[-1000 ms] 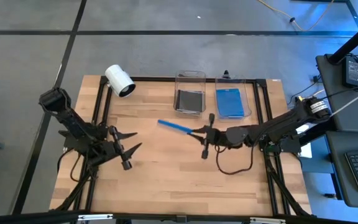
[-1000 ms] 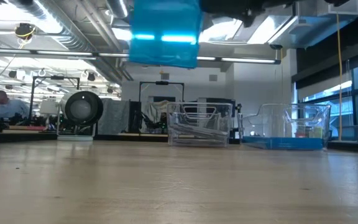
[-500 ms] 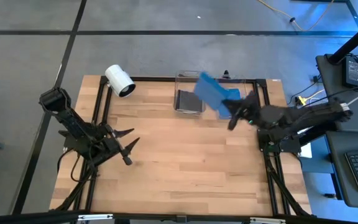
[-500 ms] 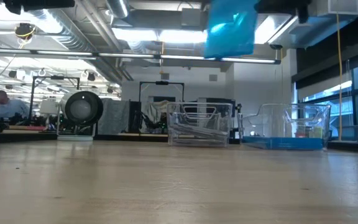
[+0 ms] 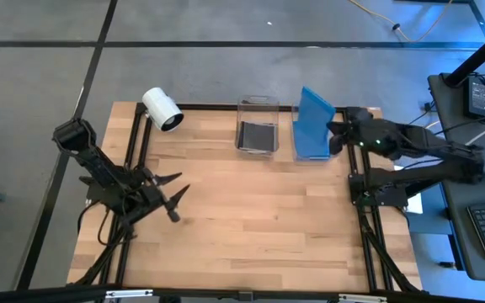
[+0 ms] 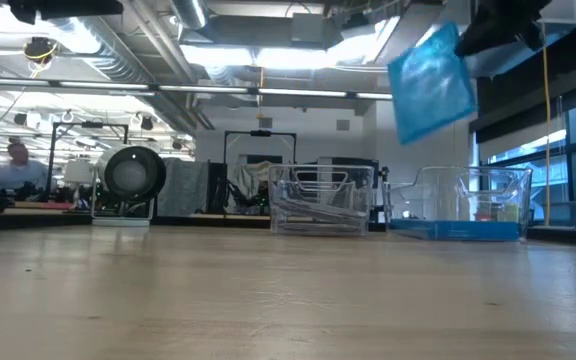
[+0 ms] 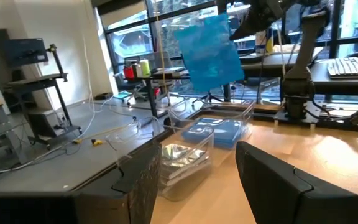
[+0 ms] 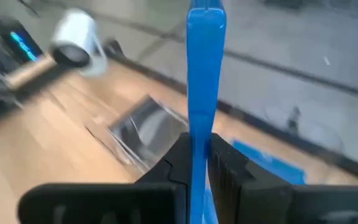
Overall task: Pick & place jewel cases by type
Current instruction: Put the blue CD case into the right transparent bin
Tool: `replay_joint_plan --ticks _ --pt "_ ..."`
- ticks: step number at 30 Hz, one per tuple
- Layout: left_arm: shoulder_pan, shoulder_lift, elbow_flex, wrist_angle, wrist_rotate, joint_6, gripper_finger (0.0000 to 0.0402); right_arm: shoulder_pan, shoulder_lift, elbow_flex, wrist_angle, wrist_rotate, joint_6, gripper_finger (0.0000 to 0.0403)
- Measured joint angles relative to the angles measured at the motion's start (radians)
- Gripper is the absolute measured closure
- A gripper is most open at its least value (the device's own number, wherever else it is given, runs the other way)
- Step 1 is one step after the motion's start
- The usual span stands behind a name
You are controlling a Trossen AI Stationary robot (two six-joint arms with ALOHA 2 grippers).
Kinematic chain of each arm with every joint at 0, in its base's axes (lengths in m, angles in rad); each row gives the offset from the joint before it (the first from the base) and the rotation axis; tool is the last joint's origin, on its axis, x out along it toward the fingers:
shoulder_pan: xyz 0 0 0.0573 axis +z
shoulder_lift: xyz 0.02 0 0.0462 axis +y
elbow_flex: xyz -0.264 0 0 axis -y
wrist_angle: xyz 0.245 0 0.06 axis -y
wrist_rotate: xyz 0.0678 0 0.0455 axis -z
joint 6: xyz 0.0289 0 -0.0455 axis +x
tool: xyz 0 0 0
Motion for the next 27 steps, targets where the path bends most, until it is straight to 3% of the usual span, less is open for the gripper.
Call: replay_joint_plan --ticks 8,19,24,27 --pt "0.048 0.000 0.000 -0.001 0.000 0.000 0.0197 -0.223 0.126 0.119 -0.244 -0.222 0.050 0.0364" --pt "0.097 0.000 0.000 -0.001 0.000 0.000 0.0197 -0.539 0.352 0.207 -0.269 -0.602 -0.118 0.0364" --pt "0.099 0.000 0.000 -0.001 0.000 0.001 0.0197 -0.693 0.454 0.226 -0.281 -0.674 -0.183 0.0364" --pt "0.099 0.000 0.000 -0.001 0.000 0.001 0.0197 -0.781 0.505 0.238 -0.281 -0.785 -0.214 0.0364"
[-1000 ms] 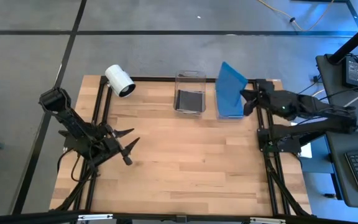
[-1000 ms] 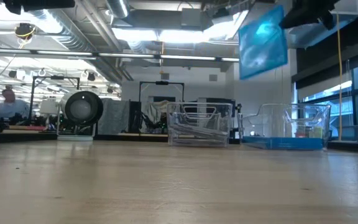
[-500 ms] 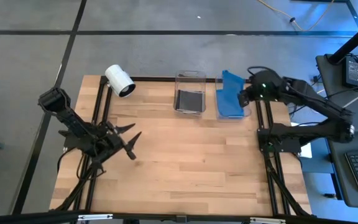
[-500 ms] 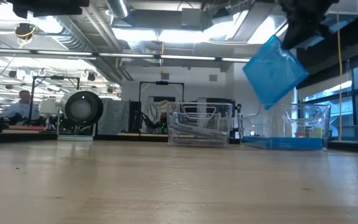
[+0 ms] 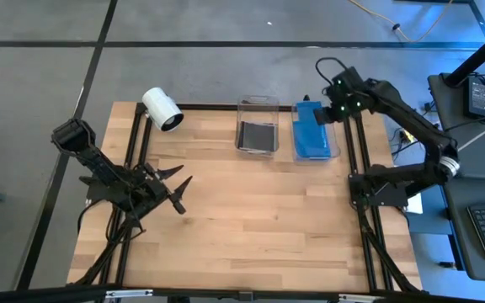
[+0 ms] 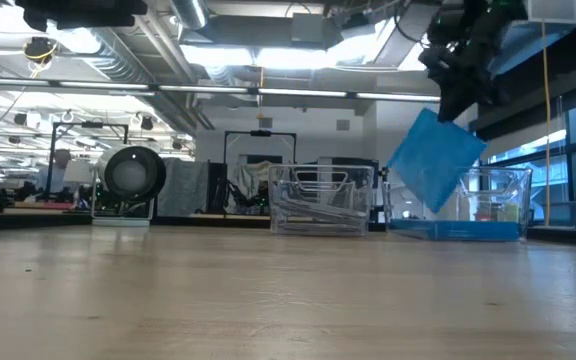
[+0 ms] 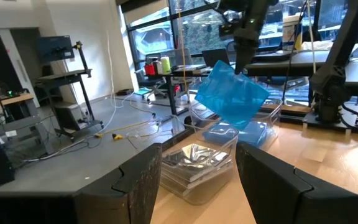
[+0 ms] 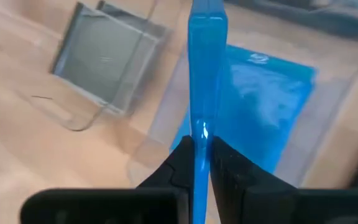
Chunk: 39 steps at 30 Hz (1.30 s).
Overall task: Pick & place jewel cases by type
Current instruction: Put the blue CD case into the right transparent bin, then return to Home Position
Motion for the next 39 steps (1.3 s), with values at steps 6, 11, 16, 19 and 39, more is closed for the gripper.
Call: replay_joint_plan --ticks 6,11,16,19,39 --pt "0.000 0.000 0.000 -0.004 0.000 0.000 0.0197 -0.141 0.072 0.028 0.001 -0.139 -0.033 0.0364" --pt "0.000 0.000 0.000 -0.009 0.000 -0.008 0.0197 -0.224 0.119 0.027 -0.043 -0.283 -0.073 0.0364" --pt "0.000 0.000 0.000 -0.021 0.000 -0.011 0.0197 -0.242 0.157 0.024 -0.115 -0.288 -0.123 0.0363" --pt "0.000 0.000 0.000 -0.039 -0.001 -0.024 0.0197 -0.241 0.176 0.016 -0.116 -0.293 -0.150 0.0363" --pt "0.000 0.000 0.000 -0.039 -0.001 -0.026 0.0197 -0.240 0.200 0.008 -0.078 -0.169 -0.288 0.0308"
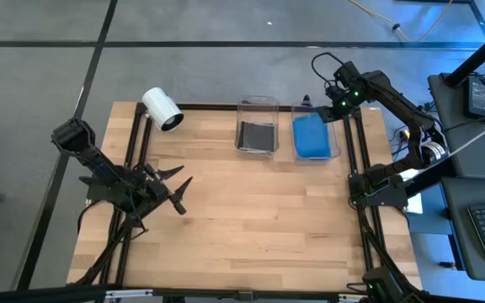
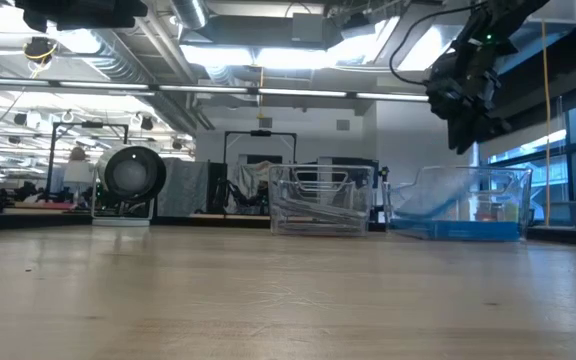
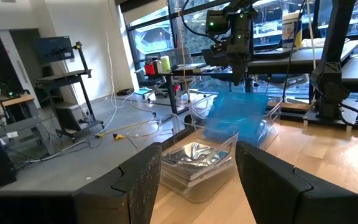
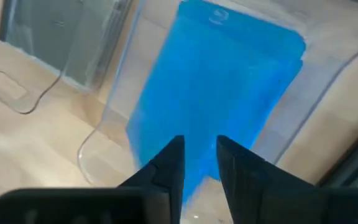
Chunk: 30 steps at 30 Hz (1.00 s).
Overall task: Pick & place jewel cases by type
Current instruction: Return to Home Position
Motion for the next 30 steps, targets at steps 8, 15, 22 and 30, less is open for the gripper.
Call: replay_joint_plan --ticks 8,15,22,30 --pt "0.000 0.000 0.000 -0.003 0.000 0.017 0.0197 0.000 0.000 0.000 0.001 0.052 -0.002 0.0288" --pt "-0.001 0.000 0.000 -0.033 0.000 -0.083 0.0197 0.052 -0.094 0.015 0.083 0.241 -0.030 0.0287" --pt "0.015 0.000 0.000 -0.265 0.101 -0.410 0.0197 0.327 -0.403 -0.127 0.305 0.195 0.062 0.0286" --pt "0.134 0.000 0.000 -0.474 0.655 -0.689 0.0197 0.714 -0.750 -0.500 0.744 0.185 0.218 0.0286"
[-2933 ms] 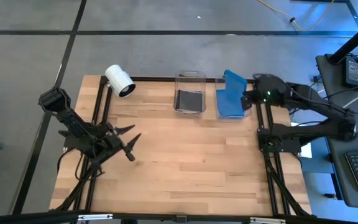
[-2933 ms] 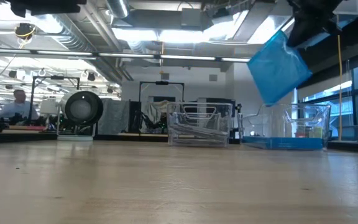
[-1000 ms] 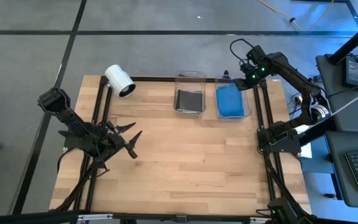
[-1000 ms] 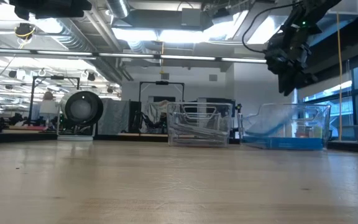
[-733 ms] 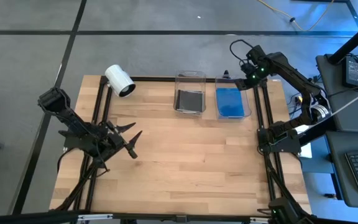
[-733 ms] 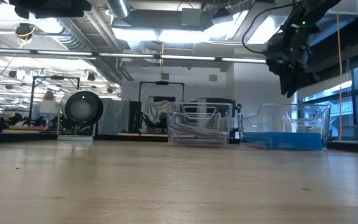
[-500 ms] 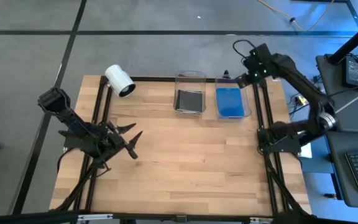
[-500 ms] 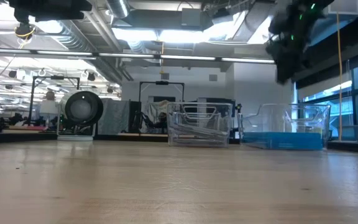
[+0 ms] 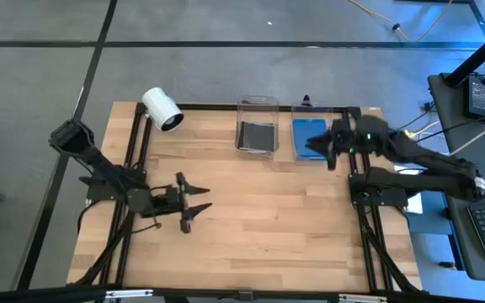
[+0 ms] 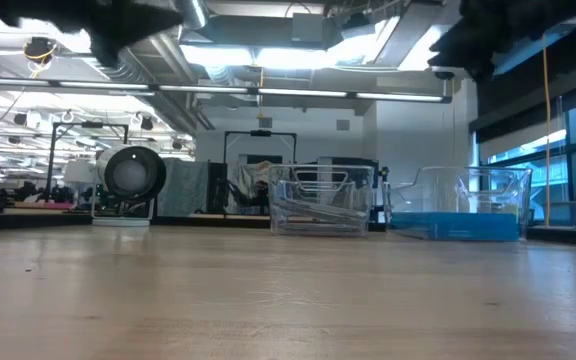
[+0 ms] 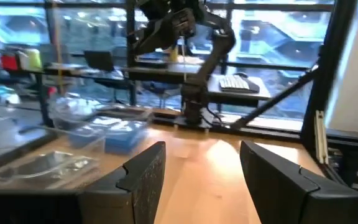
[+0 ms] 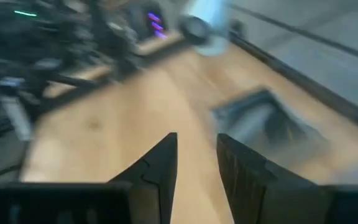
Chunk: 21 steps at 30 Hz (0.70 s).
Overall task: Pick & place jewel cases by type
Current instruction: Return to Home Position
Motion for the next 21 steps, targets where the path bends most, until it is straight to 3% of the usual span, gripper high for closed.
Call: replay_joint_plan --ticks 3,6,8,10,14,21 --pt "0.107 -0.011 0.027 -0.143 0.141 -0.081 0.0197 0.111 -0.038 -0.124 0.203 -0.003 0.019 0.0286" --pt "0.227 -0.054 0.103 -0.447 0.299 -0.148 0.0197 0.189 -0.037 -0.200 0.338 0.006 0.004 0.0286" --pt "0.291 -0.110 0.166 -0.670 0.322 -0.168 0.0197 0.222 -0.035 -0.234 0.388 0.043 -0.035 0.0286" --pt "0.333 -0.204 0.214 -0.831 0.264 -0.186 0.0197 0.242 -0.049 -0.265 0.407 0.125 -0.075 0.0286" --pt "0.356 -0.412 0.170 -0.909 0.111 -0.192 0.0197 0.253 -0.117 -0.350 0.455 0.262 -0.132 0.0286" --pt "0.379 -0.737 -0.026 -0.890 0.205 -0.160 0.0197 0.228 -0.222 -0.598 0.893 0.267 -0.269 0.0286"
